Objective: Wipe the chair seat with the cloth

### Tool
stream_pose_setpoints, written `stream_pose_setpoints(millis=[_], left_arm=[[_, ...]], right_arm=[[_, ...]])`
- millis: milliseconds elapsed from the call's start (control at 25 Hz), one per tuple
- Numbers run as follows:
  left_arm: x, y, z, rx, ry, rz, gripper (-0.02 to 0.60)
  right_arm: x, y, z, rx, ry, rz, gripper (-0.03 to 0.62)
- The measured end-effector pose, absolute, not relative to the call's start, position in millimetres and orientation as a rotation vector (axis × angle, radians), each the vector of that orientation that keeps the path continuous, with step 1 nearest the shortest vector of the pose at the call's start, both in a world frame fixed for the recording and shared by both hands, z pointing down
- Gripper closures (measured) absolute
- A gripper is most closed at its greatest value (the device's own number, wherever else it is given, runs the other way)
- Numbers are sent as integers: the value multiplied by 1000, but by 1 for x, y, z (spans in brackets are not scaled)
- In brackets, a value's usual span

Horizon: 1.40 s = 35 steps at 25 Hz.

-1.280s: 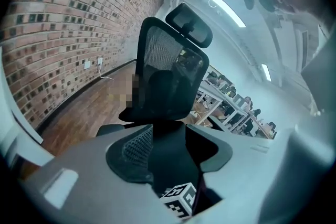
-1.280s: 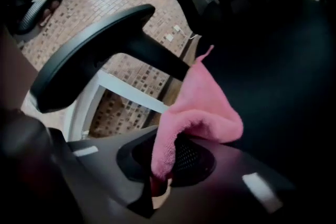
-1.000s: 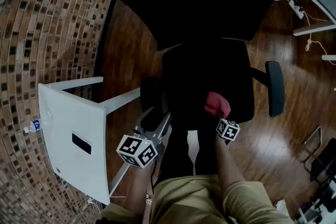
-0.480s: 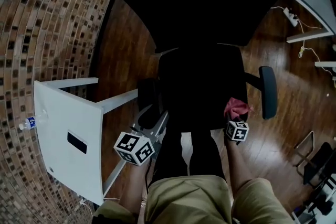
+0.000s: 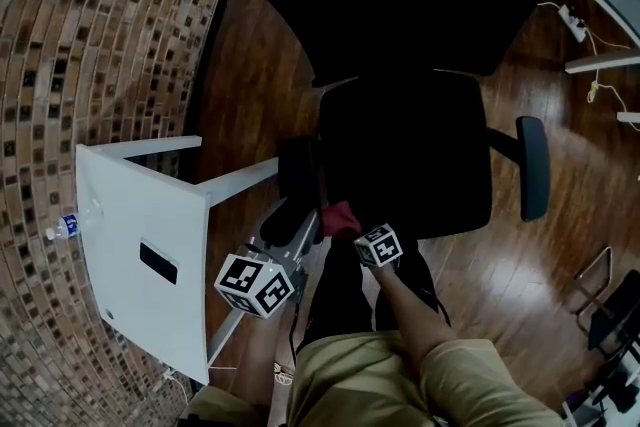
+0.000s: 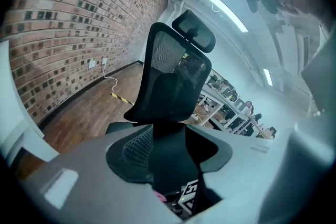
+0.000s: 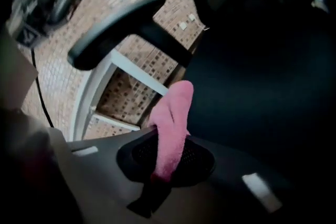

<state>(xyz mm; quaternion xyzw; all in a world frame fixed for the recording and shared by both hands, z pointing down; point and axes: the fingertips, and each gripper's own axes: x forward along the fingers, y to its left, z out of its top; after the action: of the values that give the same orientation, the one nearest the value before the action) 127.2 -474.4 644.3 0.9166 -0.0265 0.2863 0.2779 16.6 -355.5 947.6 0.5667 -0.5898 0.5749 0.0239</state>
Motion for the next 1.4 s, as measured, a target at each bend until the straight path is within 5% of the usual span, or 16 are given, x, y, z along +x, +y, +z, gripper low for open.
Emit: stream_pose_setpoints(millis=[240,360,520,720,1120,1240,1400], left_arm=[[125,-470,652,2425,-95,737,419],[131,-460,653,2429,-57,736,419],[135,-455,653,2433,-32,733,419],[139,-455,650,2443,-39,725,419],[127,-459,653,2439,-56,755,419],[124,-461,654,2442,-59,766,419],[128,-458,654,2438,-37,764,419]], right_arm=[[184,-153,948,2219,-1023,1885,579],[262,-36,946,2317,-750,1659,579],[301,25,931,2258,-544,1607,579],[250,-79,913,2149,-1107,1528,579],[-43,-369,905,1502,-2112,1718,579],[-45,-347,940,1432,-1910,1815,579],[40,-257,958,1683,-1650,2002,579]])
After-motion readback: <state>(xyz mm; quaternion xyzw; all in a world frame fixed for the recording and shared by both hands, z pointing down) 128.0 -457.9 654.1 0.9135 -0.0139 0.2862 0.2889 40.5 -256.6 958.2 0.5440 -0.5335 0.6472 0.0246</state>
